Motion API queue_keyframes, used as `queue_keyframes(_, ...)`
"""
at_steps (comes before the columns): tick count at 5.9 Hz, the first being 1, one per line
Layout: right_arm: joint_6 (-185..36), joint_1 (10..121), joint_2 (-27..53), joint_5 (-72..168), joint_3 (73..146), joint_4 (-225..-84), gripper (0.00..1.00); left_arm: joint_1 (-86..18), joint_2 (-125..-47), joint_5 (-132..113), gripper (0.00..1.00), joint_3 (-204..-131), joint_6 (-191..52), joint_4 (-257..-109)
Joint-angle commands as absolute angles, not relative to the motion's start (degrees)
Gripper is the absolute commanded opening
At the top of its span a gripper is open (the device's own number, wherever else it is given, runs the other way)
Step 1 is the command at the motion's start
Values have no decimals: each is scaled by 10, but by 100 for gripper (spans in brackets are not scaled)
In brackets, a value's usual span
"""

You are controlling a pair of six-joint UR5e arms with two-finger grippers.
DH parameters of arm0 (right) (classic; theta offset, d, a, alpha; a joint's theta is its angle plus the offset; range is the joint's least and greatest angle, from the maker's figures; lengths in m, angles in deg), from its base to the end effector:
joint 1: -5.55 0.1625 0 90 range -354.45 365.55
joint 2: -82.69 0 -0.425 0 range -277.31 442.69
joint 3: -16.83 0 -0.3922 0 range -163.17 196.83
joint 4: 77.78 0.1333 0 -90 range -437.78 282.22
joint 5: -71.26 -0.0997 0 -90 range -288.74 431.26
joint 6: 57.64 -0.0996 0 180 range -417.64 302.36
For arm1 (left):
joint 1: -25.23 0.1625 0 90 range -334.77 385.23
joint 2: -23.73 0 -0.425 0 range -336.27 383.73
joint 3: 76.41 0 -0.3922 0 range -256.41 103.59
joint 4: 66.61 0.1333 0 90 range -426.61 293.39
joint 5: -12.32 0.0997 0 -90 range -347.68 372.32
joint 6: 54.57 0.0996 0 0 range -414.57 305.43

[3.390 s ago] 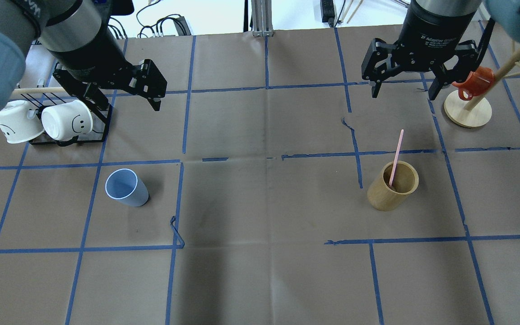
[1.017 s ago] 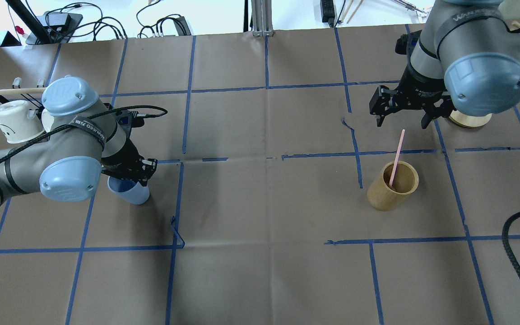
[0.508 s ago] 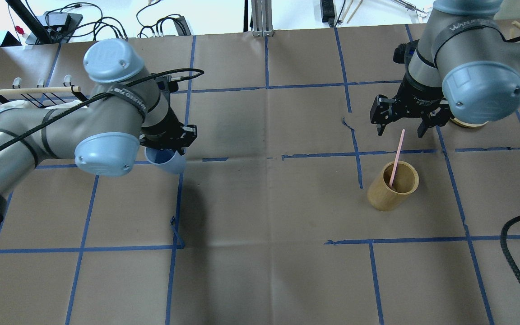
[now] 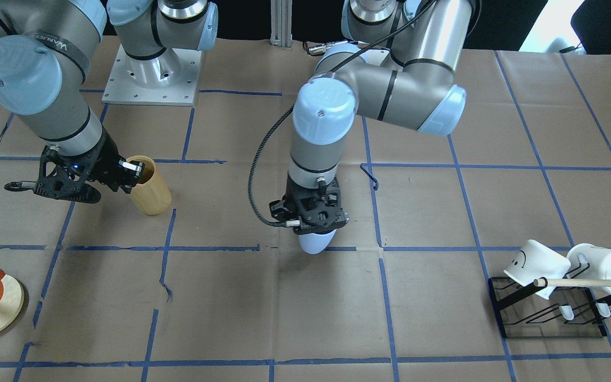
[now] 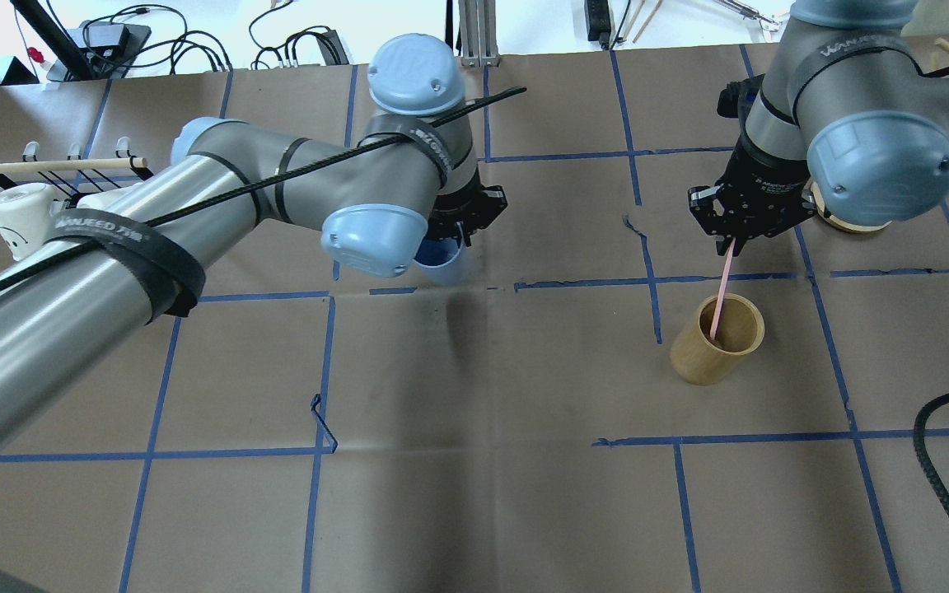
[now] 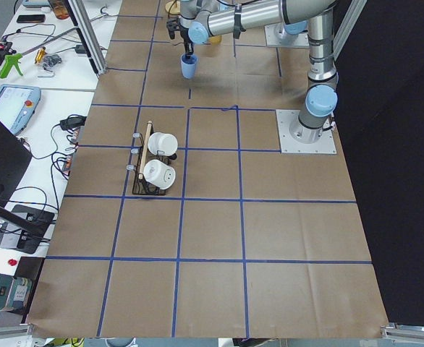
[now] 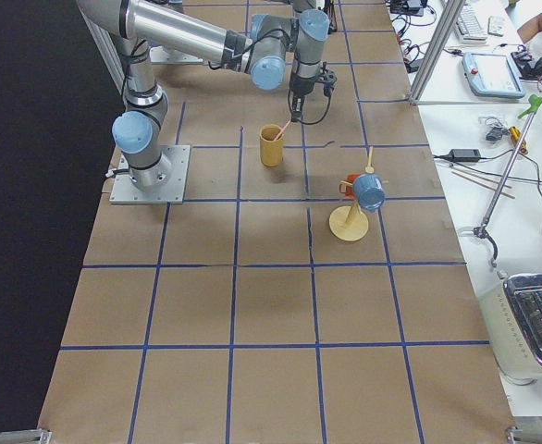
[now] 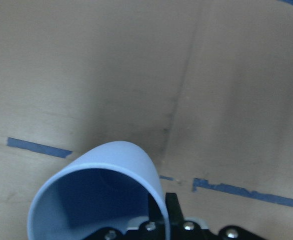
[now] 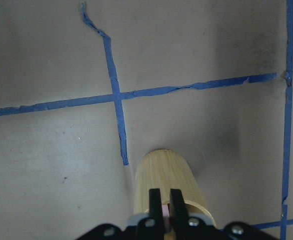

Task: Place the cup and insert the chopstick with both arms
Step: 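Carry blue cup to table center while right gripper lifts pink chopstick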

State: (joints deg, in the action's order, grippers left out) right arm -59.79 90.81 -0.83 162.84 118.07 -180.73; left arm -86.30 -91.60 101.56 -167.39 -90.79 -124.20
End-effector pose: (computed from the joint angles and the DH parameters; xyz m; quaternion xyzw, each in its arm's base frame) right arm 0.0877 -0.5217 0.3579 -0.0595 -0.9973 -0.0419 0.0128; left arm -0.3612 -0.5488 0.2844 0.1273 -0.9904 0.0434 0.0315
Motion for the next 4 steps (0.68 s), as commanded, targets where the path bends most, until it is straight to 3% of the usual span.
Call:
queue_keyframes(1, -597, 908, -17, 1628, 1164, -1805, 8, -882, -947, 1017, 7, -1666, -931, -1224)
queue_keyframes(2, -597, 909, -24, 1628, 1133, -1767, 8, -882, -947, 1018, 67, -1668, -928, -1223)
queue_keyframes(3, -597, 910, -26, 1628, 1082, -1715, 8, -882, -946, 1018, 98, -1668, -926, -1223)
queue_keyframes(4, -597, 915, -26, 1628, 1019, -1655, 8, -881, -931, 1017, 99, -1666, -925, -1224)
